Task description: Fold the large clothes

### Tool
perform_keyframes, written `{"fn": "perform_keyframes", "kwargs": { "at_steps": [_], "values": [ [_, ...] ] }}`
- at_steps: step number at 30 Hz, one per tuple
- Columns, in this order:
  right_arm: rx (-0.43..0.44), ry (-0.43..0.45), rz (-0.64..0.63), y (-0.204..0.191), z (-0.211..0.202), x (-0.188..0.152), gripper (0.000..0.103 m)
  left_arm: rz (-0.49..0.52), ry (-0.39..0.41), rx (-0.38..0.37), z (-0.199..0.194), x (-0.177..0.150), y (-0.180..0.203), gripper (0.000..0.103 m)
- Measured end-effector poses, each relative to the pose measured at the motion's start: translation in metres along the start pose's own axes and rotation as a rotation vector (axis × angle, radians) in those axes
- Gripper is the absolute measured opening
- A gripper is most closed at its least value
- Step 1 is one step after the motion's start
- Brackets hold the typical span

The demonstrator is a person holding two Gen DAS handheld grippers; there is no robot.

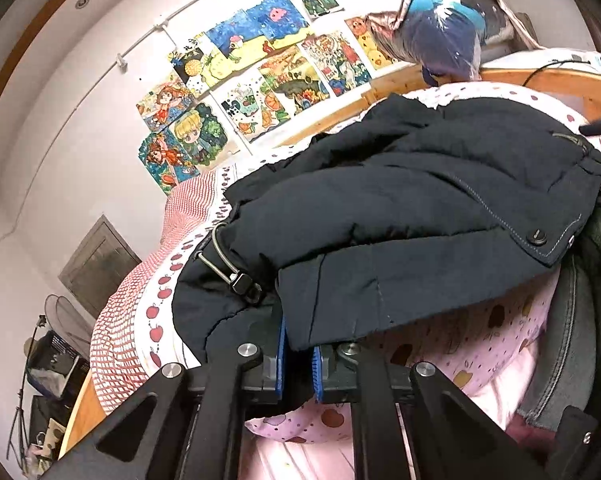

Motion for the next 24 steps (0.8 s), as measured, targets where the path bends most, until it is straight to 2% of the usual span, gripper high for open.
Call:
{"fn": "perform_keyframes", "kwargs": {
  "at_steps": [1, 4, 5, 9, 10, 14, 18, 24],
  "values": [
    [0.015, 0.006, 0.004, -0.001, -0.002, 0.001, 0.043, -0.004, 0.002, -0.002, 0.0, 0.001, -0.001, 0.01],
    [0.013, 0.031, -0.005, -0.005, -0.007, 0.009, 0.024, -0.044, 0.028, 0.003, -0.007, 0.005, -0.008, 0.009],
    [0.029, 0.029, 0.022, -0.003, -0.008, 0.015, 0.022, -0.067, 0.039, 0.013, -0.01, 0.008, -0.012, 0.008],
    [0.162, 0.029, 0.271, 0.027, -0.018, 0.043, 0.011, -0.156, 0.09, 0.045, -0.025, 0.021, -0.03, 0.007],
    [0.174, 0.04, 0.295, 0.031, -0.02, 0.046, 0.008, -0.175, 0.103, 0.048, -0.029, 0.024, -0.034, 0.007],
    [0.168, 0.126, 0.313, 0.041, -0.04, 0.061, 0.006, -0.219, 0.143, 0.065, -0.044, 0.029, -0.044, 0.006],
    [0.198, 0.177, 0.353, 0.047, -0.056, 0.072, 0.006, -0.241, 0.153, 0.067, -0.053, 0.03, -0.054, 0.006],
    [0.203, 0.238, 0.363, 0.052, -0.055, 0.1, 0.006, -0.225, 0.173, 0.054, -0.05, 0.046, -0.072, 0.006]
  ]
}}
Point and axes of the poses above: each gripper's, at about its wrist camera, not at the fingertips, and z roughly the way its jaws point, y to its right, x to its top, the point moved 5 cm from there along z, roughly the way its jaws point, and after that the axes turned 11 degrees about z, right-handed, at the moved point
